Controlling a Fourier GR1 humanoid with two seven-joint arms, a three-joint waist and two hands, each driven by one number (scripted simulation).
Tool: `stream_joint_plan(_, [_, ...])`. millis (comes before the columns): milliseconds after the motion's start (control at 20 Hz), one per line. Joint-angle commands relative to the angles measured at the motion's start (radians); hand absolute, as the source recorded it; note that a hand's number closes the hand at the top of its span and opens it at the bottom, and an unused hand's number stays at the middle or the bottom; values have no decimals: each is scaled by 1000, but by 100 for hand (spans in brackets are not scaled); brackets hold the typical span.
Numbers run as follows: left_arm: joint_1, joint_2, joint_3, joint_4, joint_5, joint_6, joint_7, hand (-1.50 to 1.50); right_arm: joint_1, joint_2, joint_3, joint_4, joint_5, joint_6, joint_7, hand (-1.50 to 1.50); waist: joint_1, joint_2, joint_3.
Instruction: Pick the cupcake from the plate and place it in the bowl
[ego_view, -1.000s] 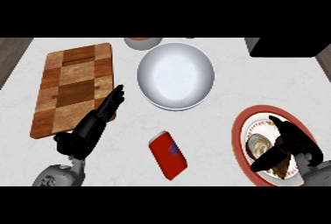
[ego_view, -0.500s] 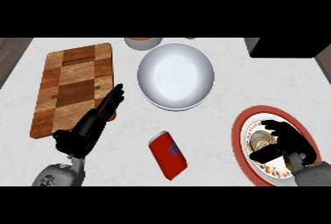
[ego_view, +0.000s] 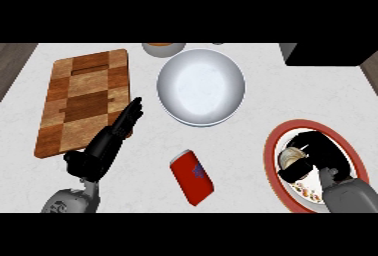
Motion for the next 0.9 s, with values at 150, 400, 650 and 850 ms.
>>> stream_joint_plan(150, [-73, -29, -62, 5, -6, -40, 15, 0, -309, 247, 322, 4, 194, 67, 53, 150, 146, 21, -1])
stream_joint_plan(400, [-103, -25, -49, 35, -3, -50, 21, 0, -555, 447, 444, 193, 270, 93, 140, 150, 140, 23, 0])
stream_joint_plan(650, [-107, -31, -34, 52, 4, -44, 24, 0, -748, 453, 511, 307, 348, 20, 276, 150, 116, 11, 1])
stream_joint_plan(850, [-125, -53, -43, 88, -10, -26, 39, 0, -902, 454, 481, 311, 382, -83, 307, 150, 98, 10, 2])
